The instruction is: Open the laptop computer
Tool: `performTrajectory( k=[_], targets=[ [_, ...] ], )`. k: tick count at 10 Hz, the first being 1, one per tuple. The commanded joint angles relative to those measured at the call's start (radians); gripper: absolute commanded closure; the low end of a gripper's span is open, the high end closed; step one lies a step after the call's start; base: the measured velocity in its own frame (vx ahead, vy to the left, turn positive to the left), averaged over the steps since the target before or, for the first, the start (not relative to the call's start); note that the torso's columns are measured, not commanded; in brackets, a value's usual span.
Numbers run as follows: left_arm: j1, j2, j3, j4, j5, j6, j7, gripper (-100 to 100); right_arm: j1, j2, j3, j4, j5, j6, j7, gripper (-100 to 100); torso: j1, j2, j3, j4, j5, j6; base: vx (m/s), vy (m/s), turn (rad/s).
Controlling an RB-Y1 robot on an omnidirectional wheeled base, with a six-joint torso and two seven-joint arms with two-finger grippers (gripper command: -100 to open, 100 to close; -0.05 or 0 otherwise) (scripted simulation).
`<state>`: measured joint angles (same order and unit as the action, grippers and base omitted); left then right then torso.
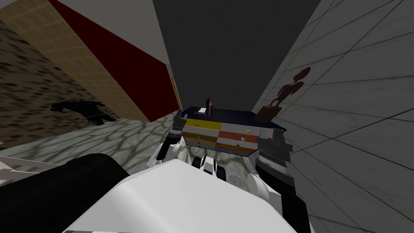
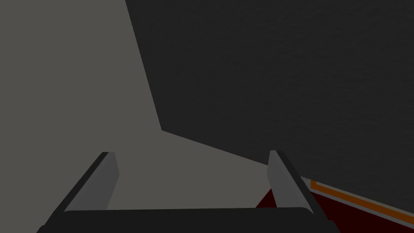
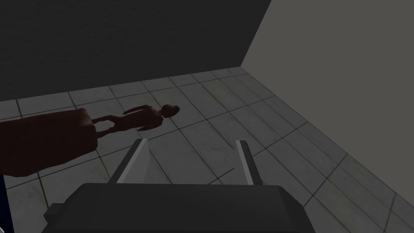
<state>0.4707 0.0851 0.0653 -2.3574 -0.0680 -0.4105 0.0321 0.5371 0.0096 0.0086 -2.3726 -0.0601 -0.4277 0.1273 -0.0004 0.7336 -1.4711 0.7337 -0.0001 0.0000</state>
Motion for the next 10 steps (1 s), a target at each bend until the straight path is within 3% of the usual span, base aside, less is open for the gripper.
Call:
performTrajectory(
  k=[1, 8, 10],
  targets=[
    [-0.016, 0.043, 0.010, 0.002, -0.002, 0.056, 0.004, -100, 0.000, 0.000, 0.000, 0.000, 0.000, 0.000, 0.000, 0, 0.000, 0.002, -0.005, 0.003, 0.000, 0.000, 0.024, -0.012, -0.053],
    [-0.065, 0.147, 0.049, 0.005, -0.012, 0.251, 0.021, -100, 0.000, 0.000, 0.000, 0.000, 0.000, 0.000, 0.000, 0, 0.000, 0.004, -0.005, 0.004, 0.000, 0.000, 0.039, -0.024, -0.083],
    [-0.073, 0.161, 0.056, 0.005, -0.014, 0.296, 0.024, -100, 0.000, 0.000, 0.000, 0.000, 0.000, 0.000, 0.000, 0, 0.001, 0.005, -0.005, 0.004, 0.000, 0.000, 0.030, -0.016, -0.043]
  ],
)
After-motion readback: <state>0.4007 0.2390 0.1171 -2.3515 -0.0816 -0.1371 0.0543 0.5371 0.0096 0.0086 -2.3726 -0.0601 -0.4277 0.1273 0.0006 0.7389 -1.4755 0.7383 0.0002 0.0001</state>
